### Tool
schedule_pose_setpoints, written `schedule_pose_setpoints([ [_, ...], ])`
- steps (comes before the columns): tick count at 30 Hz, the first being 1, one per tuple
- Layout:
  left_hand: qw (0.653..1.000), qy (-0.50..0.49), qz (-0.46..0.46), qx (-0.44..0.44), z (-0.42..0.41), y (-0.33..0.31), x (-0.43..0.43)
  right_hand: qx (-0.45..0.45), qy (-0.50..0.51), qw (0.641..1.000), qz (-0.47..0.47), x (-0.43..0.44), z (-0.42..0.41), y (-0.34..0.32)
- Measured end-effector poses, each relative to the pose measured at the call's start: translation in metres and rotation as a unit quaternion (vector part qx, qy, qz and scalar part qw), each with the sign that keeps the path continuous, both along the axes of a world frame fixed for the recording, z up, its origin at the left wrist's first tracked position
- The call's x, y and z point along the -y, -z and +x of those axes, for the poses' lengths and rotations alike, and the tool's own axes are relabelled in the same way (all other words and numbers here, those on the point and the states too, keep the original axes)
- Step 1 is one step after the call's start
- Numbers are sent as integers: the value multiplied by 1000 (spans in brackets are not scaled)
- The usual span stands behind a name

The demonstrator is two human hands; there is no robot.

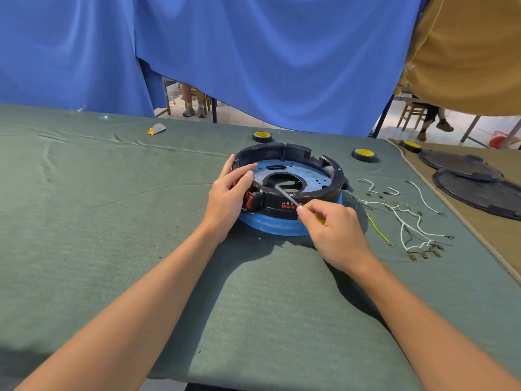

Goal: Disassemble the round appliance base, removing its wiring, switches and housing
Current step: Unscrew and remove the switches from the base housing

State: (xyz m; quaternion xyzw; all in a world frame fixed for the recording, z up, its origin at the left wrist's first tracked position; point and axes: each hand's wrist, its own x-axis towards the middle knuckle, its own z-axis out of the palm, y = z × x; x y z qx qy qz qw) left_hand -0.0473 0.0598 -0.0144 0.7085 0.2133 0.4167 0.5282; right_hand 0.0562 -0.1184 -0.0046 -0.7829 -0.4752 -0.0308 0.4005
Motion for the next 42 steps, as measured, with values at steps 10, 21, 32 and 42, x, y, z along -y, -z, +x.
schedule_pose_setpoints([
  [10,961,-81,220,-148,-14,-7,-2,0,112,994,-2,-25,3,-9],
  [21,831,-222,481,-168,-39,-7,6,-130,135,982,-40,-42,27,-19],
  [32,718,-330,535,-300,14,-22,62,-84,150,985,11,0,26,3],
  [42,733,-332,564,-188,30,5,52,31,117,993,7,6,-2,13],
])
